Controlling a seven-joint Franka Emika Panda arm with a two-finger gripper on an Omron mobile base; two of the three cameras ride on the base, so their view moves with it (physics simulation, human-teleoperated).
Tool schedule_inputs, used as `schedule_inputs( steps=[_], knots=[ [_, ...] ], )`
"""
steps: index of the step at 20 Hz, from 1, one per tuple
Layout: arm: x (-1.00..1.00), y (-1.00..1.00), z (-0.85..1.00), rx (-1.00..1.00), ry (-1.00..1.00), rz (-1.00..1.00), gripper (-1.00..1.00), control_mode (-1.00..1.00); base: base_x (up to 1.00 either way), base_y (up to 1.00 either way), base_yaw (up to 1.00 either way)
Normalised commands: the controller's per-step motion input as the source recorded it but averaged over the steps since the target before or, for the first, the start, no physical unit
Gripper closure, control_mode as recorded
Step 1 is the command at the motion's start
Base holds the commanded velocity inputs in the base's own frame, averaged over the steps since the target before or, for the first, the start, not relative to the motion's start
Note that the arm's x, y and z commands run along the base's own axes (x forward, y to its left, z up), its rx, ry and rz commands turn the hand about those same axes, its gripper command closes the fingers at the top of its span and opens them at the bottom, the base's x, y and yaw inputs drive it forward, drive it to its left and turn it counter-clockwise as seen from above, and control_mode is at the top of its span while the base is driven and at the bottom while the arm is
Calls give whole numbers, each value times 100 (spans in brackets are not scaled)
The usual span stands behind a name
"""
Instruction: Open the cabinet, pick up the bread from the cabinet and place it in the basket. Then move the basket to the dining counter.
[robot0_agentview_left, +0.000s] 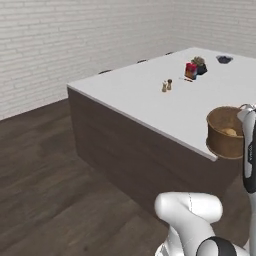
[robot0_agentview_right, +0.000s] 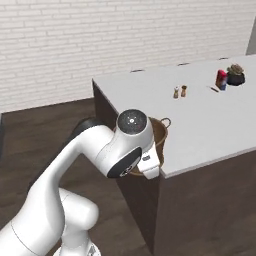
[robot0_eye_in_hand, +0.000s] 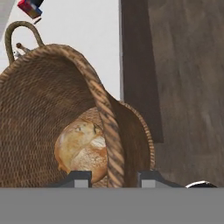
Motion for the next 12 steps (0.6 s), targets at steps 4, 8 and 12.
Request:
schedule_inputs(
  steps=[4, 8, 12],
  knots=[
    [0, 0, 0, 0, 0, 0, 100, 100, 100, 100, -9],
    [0, 0, 0, 0, 0, 0, 100, 100, 100, 100, -13],
    [0, 0, 0, 0, 0, 0, 100, 100, 100, 100, -17]
  ],
)
